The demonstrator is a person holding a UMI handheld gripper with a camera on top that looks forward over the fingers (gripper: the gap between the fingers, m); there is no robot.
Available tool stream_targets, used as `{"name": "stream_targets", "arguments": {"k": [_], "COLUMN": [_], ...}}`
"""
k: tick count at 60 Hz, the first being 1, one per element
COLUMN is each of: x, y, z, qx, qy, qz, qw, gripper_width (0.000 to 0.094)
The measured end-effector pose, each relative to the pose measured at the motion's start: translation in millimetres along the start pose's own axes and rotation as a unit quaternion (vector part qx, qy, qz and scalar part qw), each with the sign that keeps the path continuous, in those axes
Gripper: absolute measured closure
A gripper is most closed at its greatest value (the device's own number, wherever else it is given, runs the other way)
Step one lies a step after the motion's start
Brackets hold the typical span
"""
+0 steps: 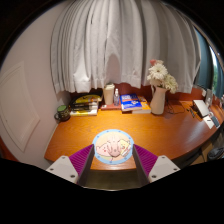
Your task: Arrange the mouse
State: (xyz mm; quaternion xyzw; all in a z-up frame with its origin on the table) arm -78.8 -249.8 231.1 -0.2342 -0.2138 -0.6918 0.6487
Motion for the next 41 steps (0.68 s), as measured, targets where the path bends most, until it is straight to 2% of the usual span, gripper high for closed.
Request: {"name": "stream_targets", "arguments": {"k": [16,28,41], "x": [81,98,104], "y": [-10,-7,-8], "z": [-33,-60,-61], "qx": [0.001,0.014,0.017], "qy": [0.018,0.002,0.007], "qz": [-0.006,-0.016,-0.016], "qw": [1.000,1.000,1.000], "gripper_width": [0.0188,0.0181,0.0179]}}
Point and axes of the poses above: the point between the fingertips, and its own axes, seen from behind it with the camera up: y to the right, z up, x backward, against the way the camera looks, the point moved 6 cm from there along x, backward, against the way the camera looks, and after that the axes turned 2 degrees about -z, right-handed, at the moved point
